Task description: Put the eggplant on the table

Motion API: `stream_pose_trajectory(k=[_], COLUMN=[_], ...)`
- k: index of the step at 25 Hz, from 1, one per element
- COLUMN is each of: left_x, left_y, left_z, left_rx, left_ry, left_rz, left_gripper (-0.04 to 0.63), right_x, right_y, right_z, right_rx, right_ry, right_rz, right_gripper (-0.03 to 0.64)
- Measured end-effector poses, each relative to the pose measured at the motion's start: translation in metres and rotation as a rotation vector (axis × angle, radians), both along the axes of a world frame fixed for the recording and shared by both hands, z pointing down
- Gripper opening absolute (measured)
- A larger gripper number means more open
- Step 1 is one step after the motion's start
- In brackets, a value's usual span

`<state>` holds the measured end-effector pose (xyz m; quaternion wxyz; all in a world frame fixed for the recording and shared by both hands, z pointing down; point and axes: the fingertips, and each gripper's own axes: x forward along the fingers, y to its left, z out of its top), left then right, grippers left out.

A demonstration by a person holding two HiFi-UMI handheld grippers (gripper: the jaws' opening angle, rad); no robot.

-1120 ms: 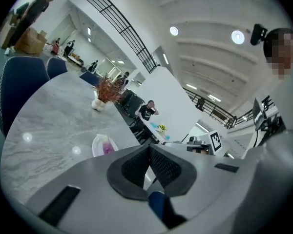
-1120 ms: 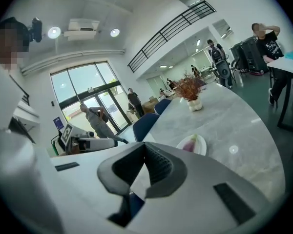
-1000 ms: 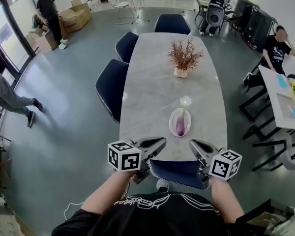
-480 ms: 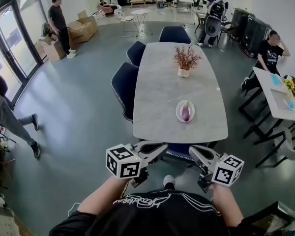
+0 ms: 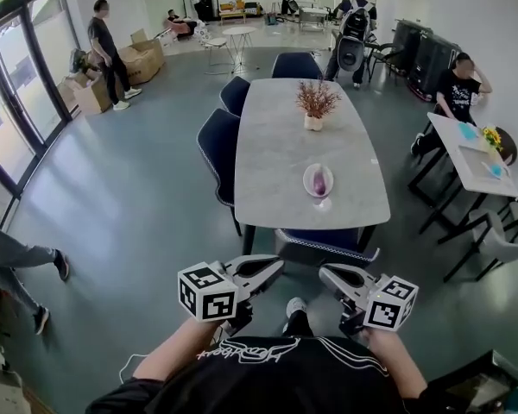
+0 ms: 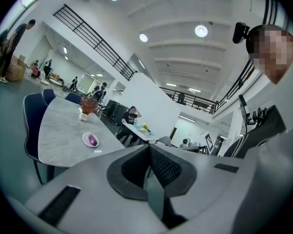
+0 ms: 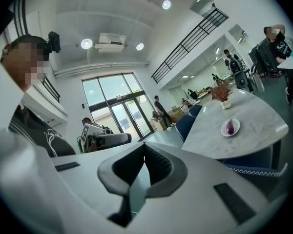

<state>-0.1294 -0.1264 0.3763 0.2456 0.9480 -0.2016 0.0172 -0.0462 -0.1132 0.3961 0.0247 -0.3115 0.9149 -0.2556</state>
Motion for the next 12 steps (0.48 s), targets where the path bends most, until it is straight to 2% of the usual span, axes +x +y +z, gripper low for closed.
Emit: stream_pose_trajectory(k=[4, 12], left_x=[-0.008, 0.003], left_y=[0.014, 0.028], left_z=[0.004, 0.006], left_rx=[-0.008, -0.01], left_ry=[0.018, 0.031], left_rz=[-0.004, 0.024], left_gripper=[0.009, 0.009], right_x=[-0.004, 0.001], right_y=[0.017, 0.029], right_z=[0.004, 0.015], right_rx=[-0.005, -0.006], right_ry=[-0.013, -0.026], right_rz=[0.002, -0.001], right_gripper=[0.006, 0.006])
